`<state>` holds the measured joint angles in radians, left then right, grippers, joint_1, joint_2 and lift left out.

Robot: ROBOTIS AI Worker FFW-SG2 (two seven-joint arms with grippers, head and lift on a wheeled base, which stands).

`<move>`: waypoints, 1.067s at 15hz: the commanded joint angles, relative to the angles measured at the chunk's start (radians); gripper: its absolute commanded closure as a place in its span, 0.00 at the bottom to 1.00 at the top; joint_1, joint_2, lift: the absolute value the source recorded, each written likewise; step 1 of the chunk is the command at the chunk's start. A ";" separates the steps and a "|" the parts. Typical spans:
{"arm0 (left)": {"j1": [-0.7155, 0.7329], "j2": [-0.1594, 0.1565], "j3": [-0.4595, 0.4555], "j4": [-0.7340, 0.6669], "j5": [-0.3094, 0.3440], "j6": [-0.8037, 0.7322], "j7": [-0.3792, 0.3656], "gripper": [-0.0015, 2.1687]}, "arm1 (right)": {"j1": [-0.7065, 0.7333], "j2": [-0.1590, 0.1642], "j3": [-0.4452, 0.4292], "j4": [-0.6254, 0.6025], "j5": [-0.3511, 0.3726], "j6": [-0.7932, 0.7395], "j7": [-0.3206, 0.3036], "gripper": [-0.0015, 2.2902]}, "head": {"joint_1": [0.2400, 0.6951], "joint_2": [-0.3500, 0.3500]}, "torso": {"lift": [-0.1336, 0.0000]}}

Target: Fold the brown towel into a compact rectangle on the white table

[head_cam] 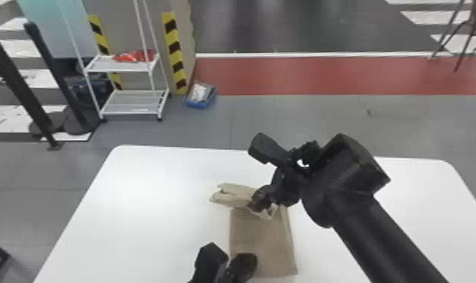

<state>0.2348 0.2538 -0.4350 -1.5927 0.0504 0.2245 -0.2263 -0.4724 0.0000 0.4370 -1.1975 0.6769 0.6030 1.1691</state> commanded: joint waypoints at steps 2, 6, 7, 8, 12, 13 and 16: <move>0.021 0.010 0.018 -0.099 0.005 0.054 -0.011 0.80 | 0.020 0.001 -0.003 -0.036 0.052 -0.008 0.015 0.59 | 1.00 0.56 | 1.00; 0.012 0.001 0.022 -0.085 -0.003 0.076 -0.027 0.80 | 0.067 0.001 -0.021 -0.128 0.104 0.004 0.057 0.59 | 1.00 0.55 | 1.00; 0.001 -0.004 0.013 -0.061 -0.004 0.076 -0.025 0.80 | 0.072 0.001 -0.029 -0.143 0.108 0.004 0.073 0.59 | 1.00 0.55 | 1.00; -0.009 -0.008 0.004 -0.043 -0.004 0.076 -0.024 0.80 | 0.077 0.001 -0.029 -0.157 0.108 0.004 0.084 0.59 | 1.00 0.55 | 1.00; -0.037 -0.036 -0.028 0.014 -0.030 0.072 -0.010 0.80 | 0.103 0.001 -0.035 -0.189 0.122 0.004 0.129 0.59 | 1.00 0.54 | 1.00; -0.049 -0.047 -0.030 0.040 -0.044 0.072 -0.008 0.80 | 0.110 0.001 -0.037 -0.200 0.122 0.004 0.136 0.59 | 1.00 0.54 | 1.00; -0.083 -0.059 -0.057 0.092 -0.066 0.069 0.013 0.80 | 0.132 0.001 -0.041 -0.248 0.122 0.022 0.161 0.59 | 1.00 0.53 | 1.00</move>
<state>0.1689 0.1988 -0.4771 -1.5246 -0.0064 0.2953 -0.2189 -0.3495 0.0000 0.3990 -1.4232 0.7993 0.6130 1.3267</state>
